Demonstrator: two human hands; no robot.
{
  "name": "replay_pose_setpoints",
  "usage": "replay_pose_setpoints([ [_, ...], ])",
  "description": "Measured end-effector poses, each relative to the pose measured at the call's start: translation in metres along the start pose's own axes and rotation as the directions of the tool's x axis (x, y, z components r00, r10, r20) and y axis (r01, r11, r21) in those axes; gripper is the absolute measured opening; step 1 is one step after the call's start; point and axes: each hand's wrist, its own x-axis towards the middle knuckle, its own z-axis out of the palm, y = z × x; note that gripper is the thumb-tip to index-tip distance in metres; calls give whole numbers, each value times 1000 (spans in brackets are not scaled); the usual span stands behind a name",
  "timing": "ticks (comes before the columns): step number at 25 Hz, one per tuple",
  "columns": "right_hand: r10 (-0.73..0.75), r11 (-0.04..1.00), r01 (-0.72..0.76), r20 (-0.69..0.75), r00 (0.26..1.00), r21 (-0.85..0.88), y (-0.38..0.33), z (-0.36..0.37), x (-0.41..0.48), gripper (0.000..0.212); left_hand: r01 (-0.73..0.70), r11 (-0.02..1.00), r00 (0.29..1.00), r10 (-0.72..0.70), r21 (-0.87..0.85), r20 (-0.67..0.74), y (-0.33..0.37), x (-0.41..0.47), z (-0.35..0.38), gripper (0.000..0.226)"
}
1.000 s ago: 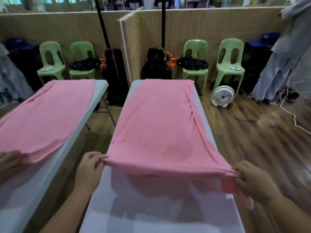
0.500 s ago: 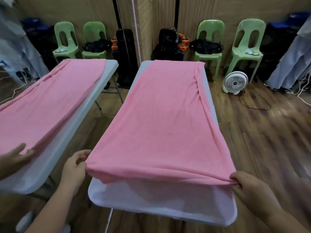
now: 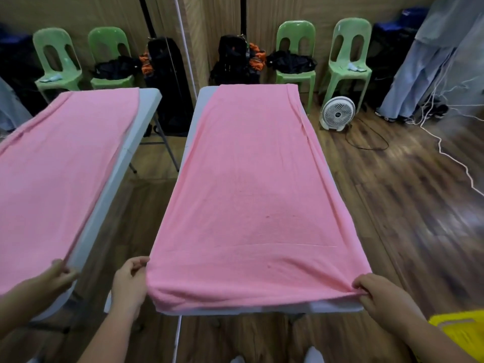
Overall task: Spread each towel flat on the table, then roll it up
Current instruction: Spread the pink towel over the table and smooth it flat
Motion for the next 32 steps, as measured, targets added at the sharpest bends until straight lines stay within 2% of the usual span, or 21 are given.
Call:
replay_pose_setpoints([
  [2,-23,1000,24,10,1000,-17,2,6,-8,18,-23,997,1000,24,75,-15,-9,4,-2,17],
  [4,9,1000,-10,-29,1000,-3,0,6,-10,12,12,993,1000,-14,121,19,-13,3,-2,9],
  [6,38,999,-36,-118,992,17,-3,7,-5,18,-53,967,990,19,248,141,-25,-3,0,36],
  [8,-37,997,31,-92,995,-64,-6,12,0,38,-131,909,972,40,396,230,-31,-13,-4,50],
  [10,-111,984,106,-28,993,-140,-3,15,1,47,-177,863,974,84,473,211,-31,-20,-8,51],
  [12,-52,992,45,-52,997,-118,-5,11,7,49,-217,807,975,201,550,89,-19,-26,-3,50],
  [13,-31,994,23,-79,996,-109,-13,11,14,50,-277,775,953,296,568,61,-10,-30,6,50],
  [15,-67,995,61,-84,994,-77,-44,10,32,51,-452,681,883,431,576,184,11,-43,42,57],
  [17,-155,986,153,-35,987,-65,-77,17,50,54,-562,591,827,411,580,383,20,-56,85,68],
  [18,-161,984,161,6,987,-77,-84,23,58,57,-576,548,817,376,607,437,20,-60,100,72],
  [21,-74,986,77,23,997,-145,-58,29,59,67,-598,433,800,360,674,479,-7,-55,106,85],
  [23,45,986,-43,7,999,-163,-19,26,46,74,-637,385,766,412,668,493,-24,-48,96,82],
  [25,139,975,-137,1,990,-175,14,20,31,82,-648,377,758,410,662,508,-32,-41,89,75],
  [26,137,975,-140,-27,990,-173,22,17,30,88,-635,392,769,400,665,498,-32,-40,90,74],
  [28,72,983,-84,-72,995,-166,17,8,47,91,-604,428,795,388,672,467,-21,-48,105,75],
  [29,4,987,-20,-97,995,-161,4,6,62,83,-605,425,791,411,673,452,-12,-56,120,75],
  [32,-264,962,252,-114,958,-104,-55,8,114,63,-671,439,738,470,597,484,37,-98,188,69],
])
